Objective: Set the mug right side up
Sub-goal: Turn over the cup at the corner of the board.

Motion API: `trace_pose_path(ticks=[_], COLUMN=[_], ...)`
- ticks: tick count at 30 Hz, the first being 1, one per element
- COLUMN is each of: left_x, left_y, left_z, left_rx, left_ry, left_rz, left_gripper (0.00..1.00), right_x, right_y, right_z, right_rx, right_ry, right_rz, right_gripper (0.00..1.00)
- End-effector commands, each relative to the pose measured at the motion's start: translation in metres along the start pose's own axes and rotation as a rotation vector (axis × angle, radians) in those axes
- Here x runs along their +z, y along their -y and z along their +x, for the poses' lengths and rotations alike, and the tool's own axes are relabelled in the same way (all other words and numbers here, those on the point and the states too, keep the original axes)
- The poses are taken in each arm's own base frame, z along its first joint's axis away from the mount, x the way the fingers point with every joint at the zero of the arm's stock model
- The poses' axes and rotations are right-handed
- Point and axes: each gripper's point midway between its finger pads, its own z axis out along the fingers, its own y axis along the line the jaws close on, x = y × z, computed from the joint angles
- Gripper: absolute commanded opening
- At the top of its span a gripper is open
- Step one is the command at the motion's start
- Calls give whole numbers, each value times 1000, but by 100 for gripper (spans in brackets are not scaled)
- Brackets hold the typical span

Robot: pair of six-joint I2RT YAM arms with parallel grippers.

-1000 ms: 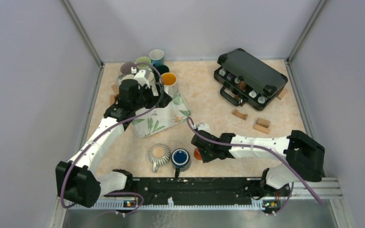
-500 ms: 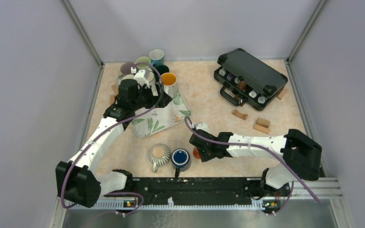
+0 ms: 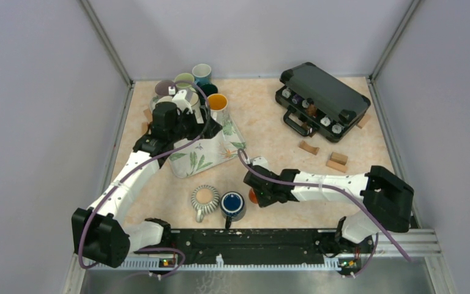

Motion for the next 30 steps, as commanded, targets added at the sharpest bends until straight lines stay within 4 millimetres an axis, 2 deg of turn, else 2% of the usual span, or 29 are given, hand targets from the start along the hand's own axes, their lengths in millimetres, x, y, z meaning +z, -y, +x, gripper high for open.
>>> trace_pose_path(ticks=[1, 11, 16, 22, 26, 30], left_x=[2, 3, 5, 7, 6, 3], left_y=[6, 15, 24, 33, 43, 52], left_z=[-8, -6, 1, 9, 13, 13], left_rx=[-7, -44, -94, -145, -193, -236], left_ry=[32, 21, -6, -40, -61, -73], left_rz=[35, 87, 150, 211, 279, 337], left_gripper=[98, 98, 98, 98, 98, 98], right_x=[-7, -20, -28, -34, -41, -56], right_y=[1, 12, 13, 16, 19, 20], right_z=[-20, -40, -57, -68, -87, -115], right_rx=[43, 170, 261, 306, 394, 477], right_ry=[49, 124, 168, 203, 265, 353], right_rz=[-16, -90, -192, -215, -269, -343], right_gripper=[0, 0, 0, 0, 0, 0])
